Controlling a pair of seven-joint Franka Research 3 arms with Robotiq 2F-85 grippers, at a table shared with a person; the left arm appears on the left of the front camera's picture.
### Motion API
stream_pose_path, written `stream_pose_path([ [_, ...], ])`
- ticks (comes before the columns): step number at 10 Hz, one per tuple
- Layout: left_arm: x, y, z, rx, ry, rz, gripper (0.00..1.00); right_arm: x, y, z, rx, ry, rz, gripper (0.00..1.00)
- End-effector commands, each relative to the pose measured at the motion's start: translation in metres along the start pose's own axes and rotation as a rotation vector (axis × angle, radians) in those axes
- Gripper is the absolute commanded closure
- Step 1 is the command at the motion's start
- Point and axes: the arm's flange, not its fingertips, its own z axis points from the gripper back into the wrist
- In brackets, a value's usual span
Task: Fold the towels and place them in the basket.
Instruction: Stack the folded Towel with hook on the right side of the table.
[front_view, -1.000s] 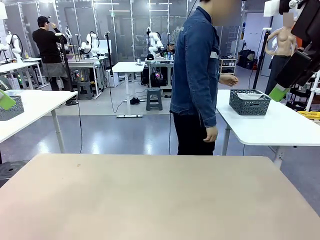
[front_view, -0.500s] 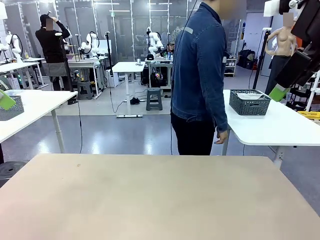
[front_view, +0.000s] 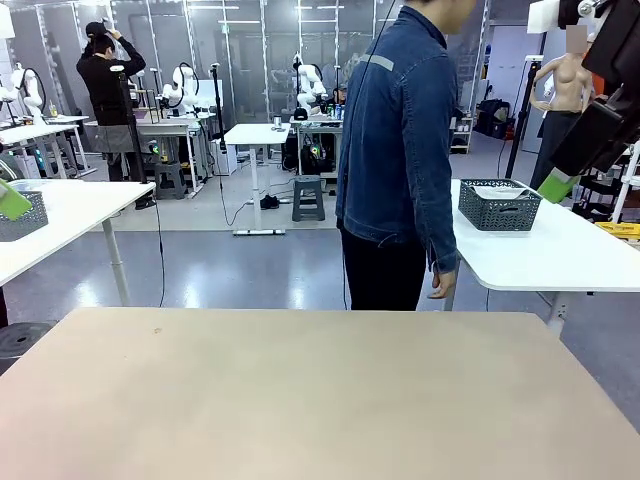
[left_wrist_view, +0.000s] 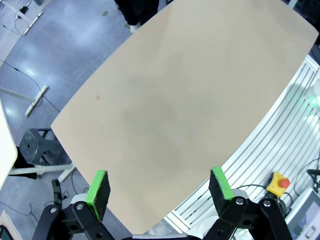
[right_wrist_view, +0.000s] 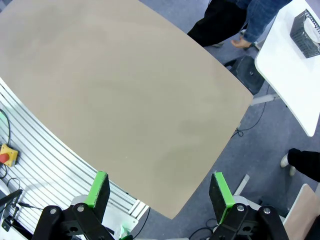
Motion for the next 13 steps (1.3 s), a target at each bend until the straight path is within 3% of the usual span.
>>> stream_pose_path([
  [1, 0.0007, -0.0012, 0.0023, 0.008, -0.003, -0.003, 0.00, -0.0003, 0.0000, 0.0004, 0.002, -0.001, 0.013, 0.00],
  [13, 0.0007, -0.0012, 0.0023, 0.008, -0.003, -0.003, 0.00, -0.0003, 0.0000, 0.0004, 0.002, -0.001, 0.013, 0.00],
])
